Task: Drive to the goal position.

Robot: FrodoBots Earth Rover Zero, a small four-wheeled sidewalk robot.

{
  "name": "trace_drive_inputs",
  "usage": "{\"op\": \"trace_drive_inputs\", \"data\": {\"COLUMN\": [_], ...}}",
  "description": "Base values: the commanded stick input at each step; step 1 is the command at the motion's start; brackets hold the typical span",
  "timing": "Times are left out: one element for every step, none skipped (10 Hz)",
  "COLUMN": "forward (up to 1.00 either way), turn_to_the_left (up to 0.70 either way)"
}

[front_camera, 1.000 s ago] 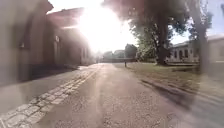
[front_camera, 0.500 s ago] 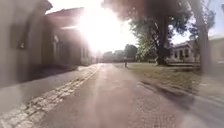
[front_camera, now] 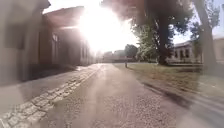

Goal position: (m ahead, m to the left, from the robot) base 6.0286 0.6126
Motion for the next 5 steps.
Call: {"op": "trace_drive_inputs", "data": {"forward": [0.6,0.6,0.6,0.6,0.6], "turn_to_the_left": [0.0,0.0,0.0,0.0,0.0]}}
